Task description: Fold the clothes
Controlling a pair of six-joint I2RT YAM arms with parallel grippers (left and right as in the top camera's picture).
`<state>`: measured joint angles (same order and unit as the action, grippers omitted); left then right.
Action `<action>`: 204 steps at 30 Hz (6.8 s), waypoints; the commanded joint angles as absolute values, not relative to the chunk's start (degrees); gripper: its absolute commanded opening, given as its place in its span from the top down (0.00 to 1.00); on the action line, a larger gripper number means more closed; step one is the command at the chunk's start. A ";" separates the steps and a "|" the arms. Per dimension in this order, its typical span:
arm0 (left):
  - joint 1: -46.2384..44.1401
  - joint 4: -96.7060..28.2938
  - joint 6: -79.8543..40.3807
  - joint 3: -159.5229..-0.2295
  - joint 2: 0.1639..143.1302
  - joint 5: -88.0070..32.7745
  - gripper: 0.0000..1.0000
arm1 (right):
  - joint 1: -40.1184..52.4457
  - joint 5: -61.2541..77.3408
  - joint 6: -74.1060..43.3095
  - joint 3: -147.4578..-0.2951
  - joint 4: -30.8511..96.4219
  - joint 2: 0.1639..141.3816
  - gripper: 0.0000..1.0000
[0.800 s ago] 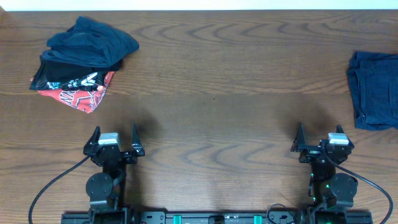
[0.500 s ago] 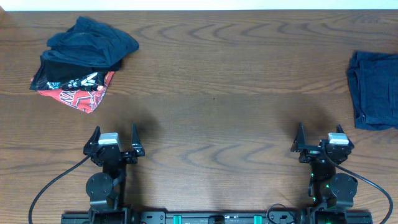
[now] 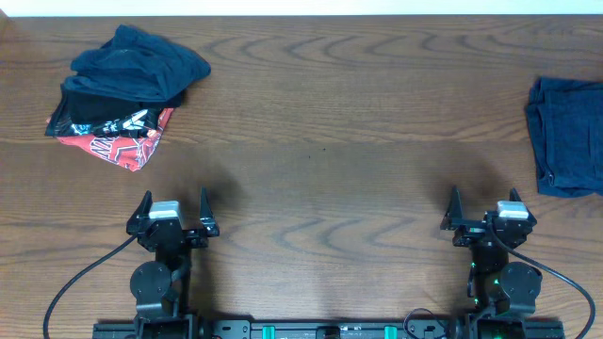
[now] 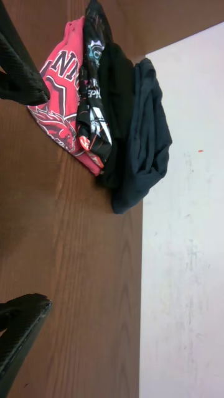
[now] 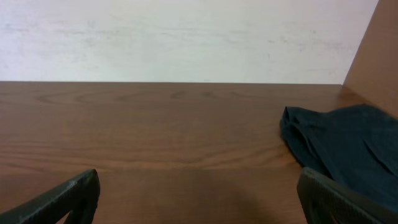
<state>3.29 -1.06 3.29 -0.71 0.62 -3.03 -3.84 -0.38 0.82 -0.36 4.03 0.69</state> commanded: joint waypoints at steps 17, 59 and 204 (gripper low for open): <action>3.57 -3.64 4.25 -0.23 0.23 -3.38 0.02 | -3.31 0.03 1.34 -0.30 4.29 0.38 0.01; 3.57 -11.05 -6.15 -11.62 7.97 -8.19 0.02 | -3.36 3.25 -3.97 -11.33 11.75 11.31 0.01; -10.15 -50.35 -4.58 -82.08 90.02 -39.77 0.65 | -4.51 2.33 -23.33 -54.63 33.61 98.76 0.27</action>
<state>-10.28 -50.09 -5.52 -82.17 90.02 -40.05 -4.27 0.12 -23.03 -53.76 33.39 97.23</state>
